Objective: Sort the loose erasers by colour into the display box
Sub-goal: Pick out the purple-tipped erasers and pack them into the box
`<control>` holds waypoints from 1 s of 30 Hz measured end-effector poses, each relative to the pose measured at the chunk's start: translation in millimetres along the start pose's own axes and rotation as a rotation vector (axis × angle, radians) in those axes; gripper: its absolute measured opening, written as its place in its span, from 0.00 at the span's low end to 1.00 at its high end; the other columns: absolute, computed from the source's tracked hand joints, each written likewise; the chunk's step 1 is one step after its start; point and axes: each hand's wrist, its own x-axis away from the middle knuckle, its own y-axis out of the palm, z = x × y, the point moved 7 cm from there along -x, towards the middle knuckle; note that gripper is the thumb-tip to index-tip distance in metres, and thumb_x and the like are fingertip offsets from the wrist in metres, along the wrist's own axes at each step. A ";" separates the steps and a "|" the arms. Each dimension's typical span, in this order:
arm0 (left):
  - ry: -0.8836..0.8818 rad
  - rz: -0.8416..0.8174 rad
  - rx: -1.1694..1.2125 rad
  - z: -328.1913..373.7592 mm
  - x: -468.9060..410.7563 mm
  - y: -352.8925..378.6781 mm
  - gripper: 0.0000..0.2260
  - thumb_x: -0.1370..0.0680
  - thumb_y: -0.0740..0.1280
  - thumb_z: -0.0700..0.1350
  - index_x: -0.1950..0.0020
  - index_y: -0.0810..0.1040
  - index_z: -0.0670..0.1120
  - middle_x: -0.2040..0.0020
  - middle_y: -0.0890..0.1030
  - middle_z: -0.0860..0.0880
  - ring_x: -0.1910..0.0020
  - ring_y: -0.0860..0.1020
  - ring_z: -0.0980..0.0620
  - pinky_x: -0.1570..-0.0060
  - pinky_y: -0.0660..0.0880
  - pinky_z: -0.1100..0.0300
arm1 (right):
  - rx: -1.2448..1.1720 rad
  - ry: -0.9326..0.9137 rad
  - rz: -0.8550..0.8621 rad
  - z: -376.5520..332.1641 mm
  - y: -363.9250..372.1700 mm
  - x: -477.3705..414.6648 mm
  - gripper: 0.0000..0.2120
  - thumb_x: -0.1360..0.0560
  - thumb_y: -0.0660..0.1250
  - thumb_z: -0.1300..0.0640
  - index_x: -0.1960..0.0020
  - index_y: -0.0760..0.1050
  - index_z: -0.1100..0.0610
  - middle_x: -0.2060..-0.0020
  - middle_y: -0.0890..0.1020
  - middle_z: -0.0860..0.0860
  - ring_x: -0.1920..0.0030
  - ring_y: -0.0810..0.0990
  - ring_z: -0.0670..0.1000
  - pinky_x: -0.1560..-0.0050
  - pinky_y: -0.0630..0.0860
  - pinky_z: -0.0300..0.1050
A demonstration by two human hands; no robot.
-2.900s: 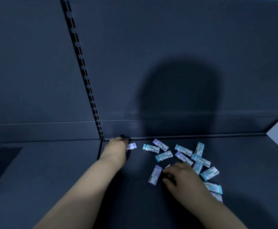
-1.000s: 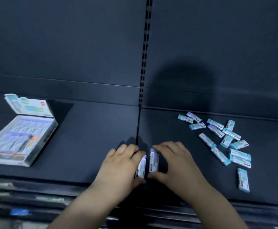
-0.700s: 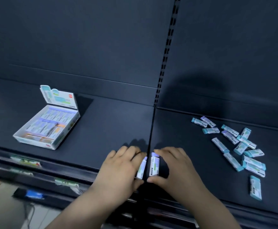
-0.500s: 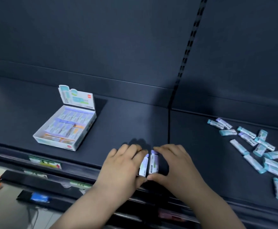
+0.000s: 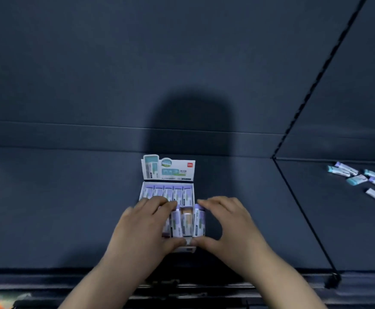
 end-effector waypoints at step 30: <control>0.100 -0.236 -0.062 -4.2 -12.1 24.4 0.23 0.49 0.78 0.61 0.57 0.83 0.55 0.60 0.80 0.58 0.60 0.79 0.54 0.65 0.74 0.59 | 0.372 -0.056 -0.244 -21.4 29.7 -31.0 0.20 0.26 0.62 0.47 0.36 0.70 0.50 0.37 0.68 0.44 0.37 0.63 0.50 0.40 0.60 0.45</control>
